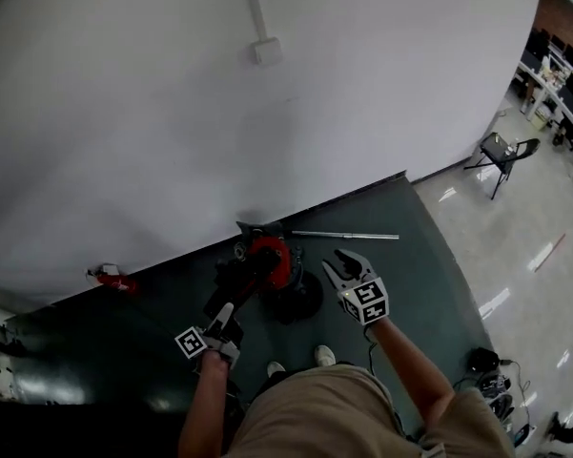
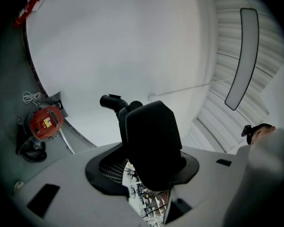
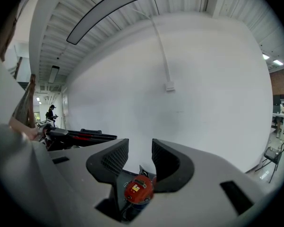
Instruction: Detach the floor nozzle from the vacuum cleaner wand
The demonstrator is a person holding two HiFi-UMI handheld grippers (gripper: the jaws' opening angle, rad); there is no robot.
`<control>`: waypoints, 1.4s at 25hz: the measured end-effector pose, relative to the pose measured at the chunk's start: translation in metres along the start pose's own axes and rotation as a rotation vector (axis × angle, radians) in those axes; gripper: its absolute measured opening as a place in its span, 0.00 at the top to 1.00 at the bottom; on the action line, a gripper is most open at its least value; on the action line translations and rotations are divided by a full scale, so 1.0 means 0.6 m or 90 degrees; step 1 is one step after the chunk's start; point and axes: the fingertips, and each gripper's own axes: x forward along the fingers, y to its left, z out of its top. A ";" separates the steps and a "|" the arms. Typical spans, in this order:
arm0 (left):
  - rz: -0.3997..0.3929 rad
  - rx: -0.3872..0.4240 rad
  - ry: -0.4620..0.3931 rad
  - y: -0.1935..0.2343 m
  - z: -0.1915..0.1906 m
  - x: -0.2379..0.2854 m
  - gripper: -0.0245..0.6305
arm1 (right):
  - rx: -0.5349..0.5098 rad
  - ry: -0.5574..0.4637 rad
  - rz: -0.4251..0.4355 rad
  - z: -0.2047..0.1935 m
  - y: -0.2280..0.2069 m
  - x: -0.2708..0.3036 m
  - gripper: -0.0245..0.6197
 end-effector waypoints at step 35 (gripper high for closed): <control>0.055 -0.073 0.013 0.113 0.139 -0.155 0.66 | 0.136 0.048 -0.034 -0.053 0.101 0.160 0.73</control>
